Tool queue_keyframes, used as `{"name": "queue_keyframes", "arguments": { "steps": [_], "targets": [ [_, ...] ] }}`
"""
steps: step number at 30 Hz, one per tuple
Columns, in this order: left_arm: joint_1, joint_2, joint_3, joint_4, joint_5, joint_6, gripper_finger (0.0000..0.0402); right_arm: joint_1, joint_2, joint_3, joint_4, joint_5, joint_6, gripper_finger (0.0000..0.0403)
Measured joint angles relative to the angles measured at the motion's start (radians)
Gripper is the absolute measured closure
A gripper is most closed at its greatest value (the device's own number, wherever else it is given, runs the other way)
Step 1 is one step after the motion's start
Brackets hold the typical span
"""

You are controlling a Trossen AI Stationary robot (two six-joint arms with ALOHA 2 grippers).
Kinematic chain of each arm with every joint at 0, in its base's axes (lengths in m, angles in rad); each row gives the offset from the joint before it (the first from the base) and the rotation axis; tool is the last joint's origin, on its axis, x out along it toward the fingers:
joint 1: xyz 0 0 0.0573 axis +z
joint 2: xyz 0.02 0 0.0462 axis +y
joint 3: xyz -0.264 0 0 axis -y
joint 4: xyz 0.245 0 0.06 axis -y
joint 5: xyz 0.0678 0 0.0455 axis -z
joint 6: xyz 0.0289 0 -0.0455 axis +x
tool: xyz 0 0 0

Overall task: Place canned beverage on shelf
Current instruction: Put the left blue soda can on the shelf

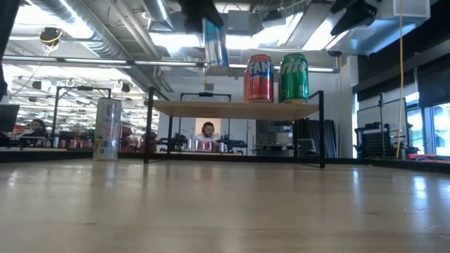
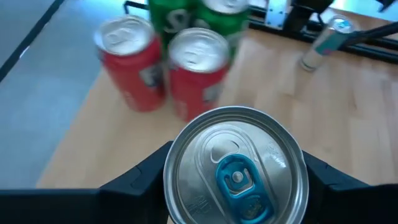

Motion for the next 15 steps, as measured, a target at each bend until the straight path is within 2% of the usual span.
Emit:
{"name": "queue_keyframes", "arguments": {
  "steps": [3,11,15],
  "targets": [
    [0.075,0.052,0.051,0.000,0.066,0.036,0.0195,-0.033,-0.002,-0.022,-0.001,-0.017,-0.005,0.0055],
    [0.174,0.247,0.307,-0.082,0.081,0.110,0.0195,-0.101,-0.004,-0.124,0.013,-0.105,-0.005,0.0055],
    [0.197,0.333,0.370,-0.130,0.120,0.133,0.0195,-0.099,-0.003,-0.154,0.046,-0.120,-0.004,0.0055]
  ]
}}
